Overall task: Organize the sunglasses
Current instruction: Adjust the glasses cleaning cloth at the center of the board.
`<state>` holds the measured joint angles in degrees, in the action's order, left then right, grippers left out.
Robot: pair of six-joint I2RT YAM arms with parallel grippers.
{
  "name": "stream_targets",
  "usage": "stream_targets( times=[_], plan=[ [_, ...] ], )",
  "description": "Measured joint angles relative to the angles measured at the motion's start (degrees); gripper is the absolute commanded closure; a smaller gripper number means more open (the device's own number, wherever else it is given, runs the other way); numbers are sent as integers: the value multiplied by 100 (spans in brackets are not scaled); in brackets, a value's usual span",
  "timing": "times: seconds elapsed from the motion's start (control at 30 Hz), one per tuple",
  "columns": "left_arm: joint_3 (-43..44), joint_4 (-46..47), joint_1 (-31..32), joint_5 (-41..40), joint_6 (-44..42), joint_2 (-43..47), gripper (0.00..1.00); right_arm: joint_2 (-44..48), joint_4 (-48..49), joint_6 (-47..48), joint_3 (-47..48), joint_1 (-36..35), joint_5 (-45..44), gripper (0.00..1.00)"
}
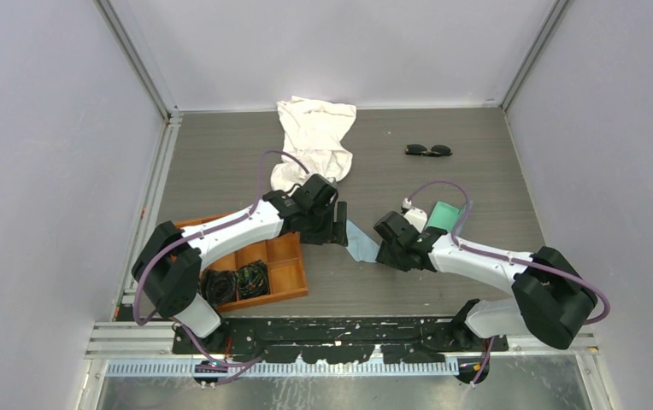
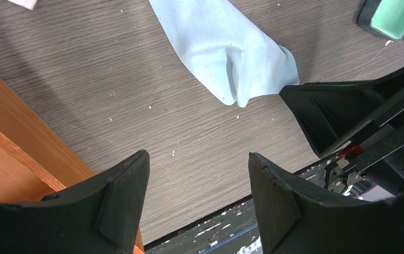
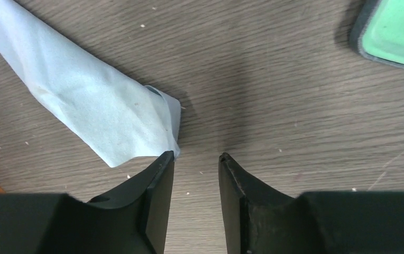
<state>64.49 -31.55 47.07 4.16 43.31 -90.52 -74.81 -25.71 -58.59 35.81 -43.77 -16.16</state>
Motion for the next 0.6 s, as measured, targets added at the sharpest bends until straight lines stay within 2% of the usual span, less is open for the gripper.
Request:
stream_targets(
  times=[0.1, 0.3, 0.4, 0.6],
  plan=[
    [0, 7, 0, 9, 0, -2, 31, -44, 142, -90, -9, 0, 26, 73],
    [7, 24, 0, 50, 0, -120, 32, -164, 321, -173, -9, 0, 42, 87],
    [52, 20, 0, 61, -2, -243, 33, -175, 372, -164, -7, 0, 39, 99],
    [173, 7, 0, 33, 0, -310, 36, -258, 337, 0, 199, 2, 28, 100]
  ],
)
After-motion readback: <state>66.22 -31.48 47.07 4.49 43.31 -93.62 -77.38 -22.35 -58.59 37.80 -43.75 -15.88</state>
